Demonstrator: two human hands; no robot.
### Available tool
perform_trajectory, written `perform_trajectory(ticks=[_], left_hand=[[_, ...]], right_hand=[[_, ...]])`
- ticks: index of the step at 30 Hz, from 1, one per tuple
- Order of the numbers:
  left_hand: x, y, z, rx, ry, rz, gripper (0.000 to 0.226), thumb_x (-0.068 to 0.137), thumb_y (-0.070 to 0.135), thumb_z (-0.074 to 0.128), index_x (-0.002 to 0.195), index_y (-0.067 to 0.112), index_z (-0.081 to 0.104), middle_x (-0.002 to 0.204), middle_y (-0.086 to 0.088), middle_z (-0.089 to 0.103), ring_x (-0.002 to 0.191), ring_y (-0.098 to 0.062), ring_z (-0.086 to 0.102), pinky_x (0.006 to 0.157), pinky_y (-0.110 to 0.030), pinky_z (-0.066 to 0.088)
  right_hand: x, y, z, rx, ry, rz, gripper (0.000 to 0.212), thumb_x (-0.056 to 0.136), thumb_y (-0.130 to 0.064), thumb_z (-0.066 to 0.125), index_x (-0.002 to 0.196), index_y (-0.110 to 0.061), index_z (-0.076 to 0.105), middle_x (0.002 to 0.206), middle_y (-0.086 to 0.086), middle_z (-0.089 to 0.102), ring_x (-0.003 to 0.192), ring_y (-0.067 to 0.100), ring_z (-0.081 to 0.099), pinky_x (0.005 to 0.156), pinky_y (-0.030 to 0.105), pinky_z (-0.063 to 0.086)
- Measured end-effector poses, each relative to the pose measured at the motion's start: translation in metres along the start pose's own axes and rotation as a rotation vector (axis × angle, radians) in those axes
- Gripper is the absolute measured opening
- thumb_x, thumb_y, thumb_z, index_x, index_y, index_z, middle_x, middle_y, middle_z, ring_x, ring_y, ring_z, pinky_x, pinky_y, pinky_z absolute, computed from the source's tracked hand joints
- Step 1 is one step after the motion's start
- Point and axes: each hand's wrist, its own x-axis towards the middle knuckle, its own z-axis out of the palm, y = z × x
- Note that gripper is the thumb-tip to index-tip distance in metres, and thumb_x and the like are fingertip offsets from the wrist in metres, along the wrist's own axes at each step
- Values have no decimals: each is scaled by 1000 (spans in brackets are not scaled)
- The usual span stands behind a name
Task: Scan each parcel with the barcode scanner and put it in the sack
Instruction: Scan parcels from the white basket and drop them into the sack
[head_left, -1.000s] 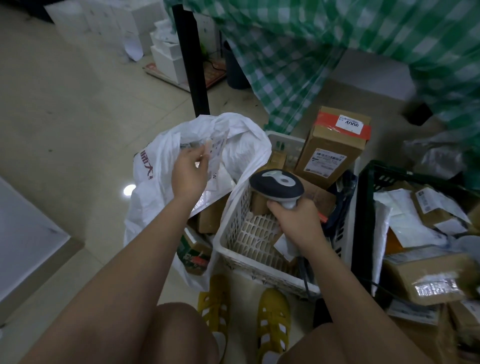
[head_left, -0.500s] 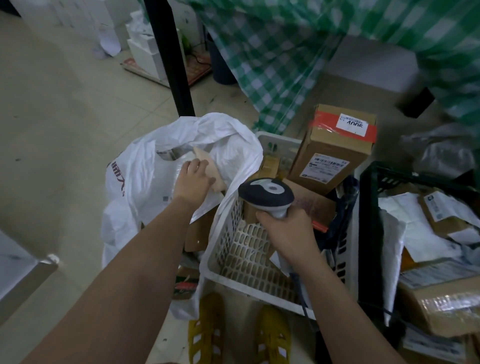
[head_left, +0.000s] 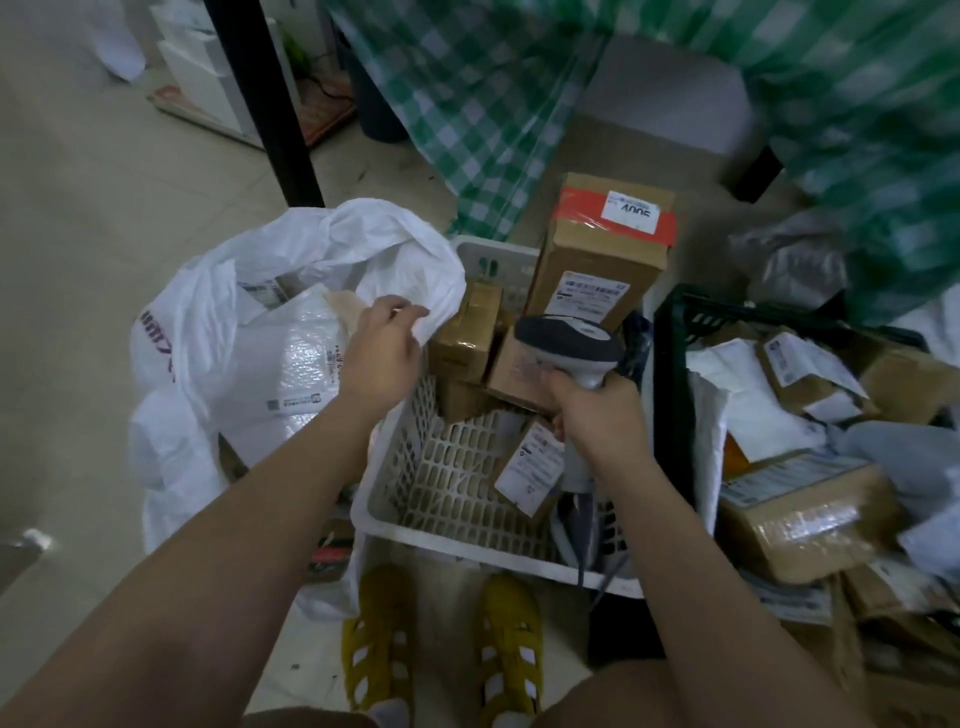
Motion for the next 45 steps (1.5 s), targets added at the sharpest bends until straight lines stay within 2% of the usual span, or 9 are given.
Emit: perform_trajectory(ticks=[7,12,16,22,29,33,36,43,45], left_hand=[[11,51,55,85,-172,150,35,87,7,54,122,6,59,122,-16,53,111,-37,49,90,-45,44],[18,56,92,490,-335,19,73,88,30,60,149,13,23,151,-12,26,138,-31,24,110,-43,26],[22,45,93,626,-311,-32,85,91,25,56,152,5,-1,159,-13,13,145,-29,16,117,-40,18],[28,25,84,653,-375,114,61,97,0,37,152,2,9,160,-13,12,146,-28,18,117,-36,22],[25,23,60,560,-360,113,44,100,12,43,143,7,34,151,-6,36,138,-22,35,97,-38,45],[16,28,31,474,-353,92,28,98,24,48,124,13,48,127,-6,57,111,-25,58,74,-36,45],[1,32,5,314,-275,-15,31,99,31,47,128,21,55,107,-9,67,100,-30,63,69,-33,41],[-45,46,-44,-585,-57,-392,24,89,12,65,111,19,71,93,2,71,88,-12,66,80,-20,49],[-58,54,-58,-755,-40,-431,26,88,8,65,109,22,69,89,10,73,88,-8,67,85,-22,52]], right_hand=[[9,17,-39,27,110,36,23,87,-18,64,71,-5,55,65,17,53,62,24,51,55,32,43],[16,25,-47,24,109,39,22,84,-21,65,75,-2,62,64,12,58,63,23,54,59,33,42],[17,28,-44,34,57,14,24,84,-17,66,80,7,62,61,16,52,59,23,49,58,35,39],[16,24,-35,-10,-2,-15,28,85,-17,65,74,9,60,65,21,51,60,24,46,58,34,36],[9,18,-30,-13,-11,-9,33,86,-15,64,86,18,56,70,21,52,64,24,47,59,33,36],[5,13,-23,-18,-34,0,36,86,-14,64,93,21,56,71,21,51,65,25,45,60,35,36],[0,10,-20,-64,-44,3,36,86,-15,63,92,20,57,71,20,51,66,25,45,60,34,35],[-19,1,-15,33,-71,22,36,89,-20,64,105,12,59,75,16,57,69,25,53,65,34,44],[-28,-6,-13,124,-85,30,27,89,-22,65,110,-4,63,86,4,63,77,20,59,63,27,48]])
